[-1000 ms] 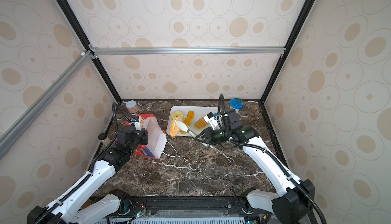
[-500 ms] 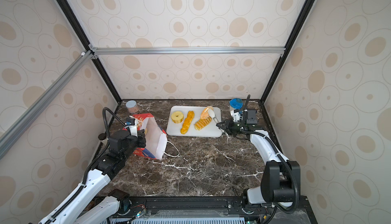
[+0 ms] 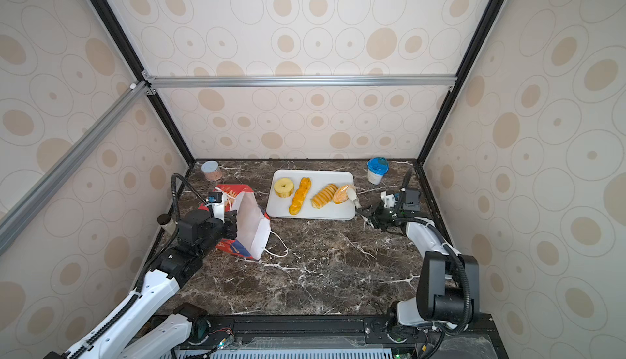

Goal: Take the fake bread out of the paper bag
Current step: 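Pull the sugar-coated bread out and lower it onto the white tray, then open the tongs and draw the right gripper back from the tray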

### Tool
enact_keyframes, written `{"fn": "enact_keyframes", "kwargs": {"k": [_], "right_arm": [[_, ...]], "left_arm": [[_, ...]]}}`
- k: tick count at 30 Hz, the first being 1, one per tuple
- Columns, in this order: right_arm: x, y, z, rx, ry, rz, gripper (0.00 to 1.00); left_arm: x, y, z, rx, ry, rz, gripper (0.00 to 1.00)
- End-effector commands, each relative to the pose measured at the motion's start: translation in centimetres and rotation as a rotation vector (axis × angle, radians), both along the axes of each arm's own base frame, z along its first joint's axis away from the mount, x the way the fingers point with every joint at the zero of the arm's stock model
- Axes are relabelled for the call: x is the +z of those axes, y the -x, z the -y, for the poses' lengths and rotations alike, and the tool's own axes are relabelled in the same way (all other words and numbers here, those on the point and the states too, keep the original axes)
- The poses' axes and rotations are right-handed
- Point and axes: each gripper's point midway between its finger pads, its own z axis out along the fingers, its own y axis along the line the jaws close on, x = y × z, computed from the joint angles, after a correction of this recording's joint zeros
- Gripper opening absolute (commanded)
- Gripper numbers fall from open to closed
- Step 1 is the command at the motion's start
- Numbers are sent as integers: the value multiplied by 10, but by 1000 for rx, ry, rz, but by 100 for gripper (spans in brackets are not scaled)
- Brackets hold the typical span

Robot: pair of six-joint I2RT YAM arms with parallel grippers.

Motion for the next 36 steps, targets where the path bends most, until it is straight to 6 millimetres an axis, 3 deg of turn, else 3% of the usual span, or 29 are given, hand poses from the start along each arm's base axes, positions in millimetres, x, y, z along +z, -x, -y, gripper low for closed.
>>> {"fn": "enact_keyframes", "kwargs": {"k": [1, 9, 20, 22, 23, 25, 31, 36], "right_arm": [[-3, -11, 0, 14, -52, 38, 0], [-30, -31, -1, 25, -106, -1, 0], [-44, -48, -4, 67, -89, -32, 0], [-43, -50, -6, 72, -87, -29, 12], [-42, -51, -6, 73, -80, -27, 24], [-40, -49, -7, 82, -70, -23, 33], [-28, -26, -11, 114, -2, -16, 44], [-22, 1, -13, 118, 14, -15, 46]], "left_arm": [[10, -1, 2, -18, 0, 41, 0], [15, 2, 0, -10, 3, 44, 0], [15, 3, 2, -26, 1, 33, 0], [15, 4, 4, -40, -3, 28, 0], [13, 5, 5, -47, -5, 23, 0], [15, 7, 7, -63, -3, 20, 0], [16, 17, 25, -185, 9, -12, 0], [16, 27, 29, -236, -6, -19, 0]]}}
